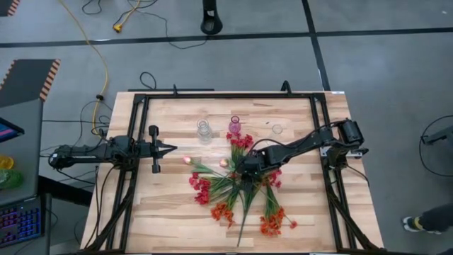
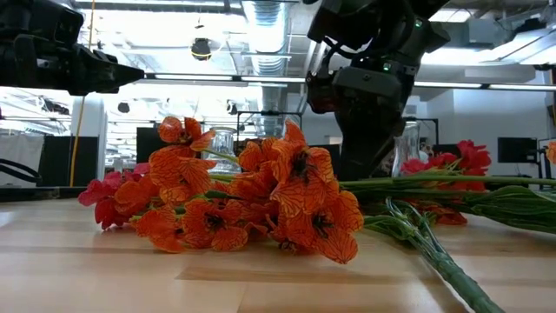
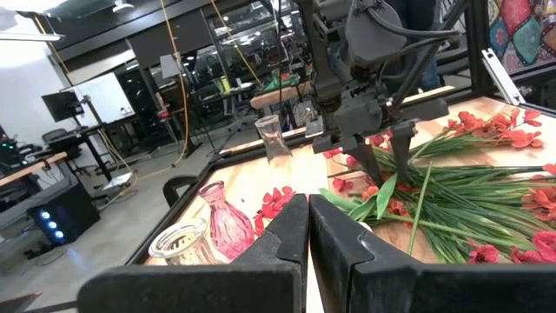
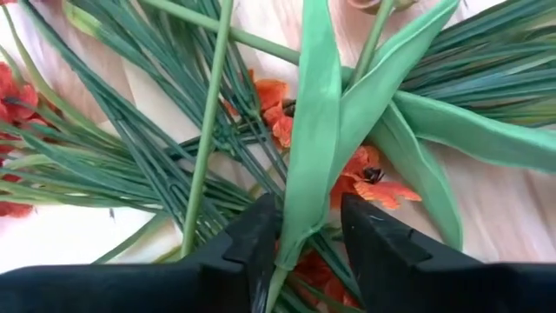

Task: Sort flowers into vase by color
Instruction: Put the middle pink flower into the purple vase

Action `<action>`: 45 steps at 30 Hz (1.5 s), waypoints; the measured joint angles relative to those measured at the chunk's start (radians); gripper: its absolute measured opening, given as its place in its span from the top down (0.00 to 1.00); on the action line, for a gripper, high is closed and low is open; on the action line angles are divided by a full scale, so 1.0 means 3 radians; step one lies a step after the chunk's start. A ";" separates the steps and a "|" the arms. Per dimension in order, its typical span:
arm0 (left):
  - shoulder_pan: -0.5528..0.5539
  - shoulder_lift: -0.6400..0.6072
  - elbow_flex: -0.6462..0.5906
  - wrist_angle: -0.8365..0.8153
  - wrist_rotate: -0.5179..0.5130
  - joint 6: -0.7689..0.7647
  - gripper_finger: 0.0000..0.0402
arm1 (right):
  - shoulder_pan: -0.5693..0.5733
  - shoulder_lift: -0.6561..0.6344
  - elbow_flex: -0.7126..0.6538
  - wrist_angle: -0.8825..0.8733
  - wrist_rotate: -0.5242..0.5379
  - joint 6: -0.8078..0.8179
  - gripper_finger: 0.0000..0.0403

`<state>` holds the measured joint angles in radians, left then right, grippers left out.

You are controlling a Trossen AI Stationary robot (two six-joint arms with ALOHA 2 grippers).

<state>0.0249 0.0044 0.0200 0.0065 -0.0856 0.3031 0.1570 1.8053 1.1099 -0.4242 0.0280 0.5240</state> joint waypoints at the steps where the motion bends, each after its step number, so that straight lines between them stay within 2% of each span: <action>1: 0.0000 0.0000 0.0000 0.0001 0.0000 0.0000 1.00 | -0.0009 0.0000 0.0000 0.0000 0.0000 0.0000 0.62; 7: 0.0000 0.0000 0.0000 0.0001 0.0000 0.0000 1.00 | -0.0031 0.0000 0.0000 0.0020 -0.0001 0.0000 0.67; 18: 0.0000 0.0001 0.0000 0.0001 -0.0001 0.0000 1.00 | -0.0031 -0.0113 0.0084 -0.0044 -0.0012 0.0000 0.91; 25: 0.0000 0.0005 0.0000 0.0000 -0.0003 0.0000 1.00 | -0.0075 -0.0630 0.0201 0.0010 0.0019 -0.0203 0.91; 28: 0.0000 0.0009 0.0000 -0.0001 -0.0003 0.0000 1.00 | -0.0132 -0.0901 0.0200 0.0171 0.0209 -0.0341 0.89; 31: 0.0000 0.0010 0.0000 0.0000 -0.0010 0.0000 1.00 | -0.0214 -0.1098 0.0200 0.0557 0.0365 -0.0660 0.90; 35: 0.0000 0.0009 0.0000 0.0002 -0.0017 0.0000 1.00 | -0.0370 -0.1214 0.0200 0.1253 0.0296 -0.1267 0.91; 40: 0.0000 0.0009 0.0001 0.0002 -0.0017 0.0000 1.00 | -0.0668 -0.1213 0.0171 0.1930 -0.0042 -0.1768 0.91; 45: 0.0000 0.0008 0.0000 0.0002 -0.0017 0.0000 1.00 | -0.1015 -0.1206 -0.0104 0.2874 -0.0510 -0.2005 0.91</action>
<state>0.0250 0.0067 0.0200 0.0071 -0.0906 0.3031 -0.1474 1.4434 1.0788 0.4379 -0.1249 -0.0774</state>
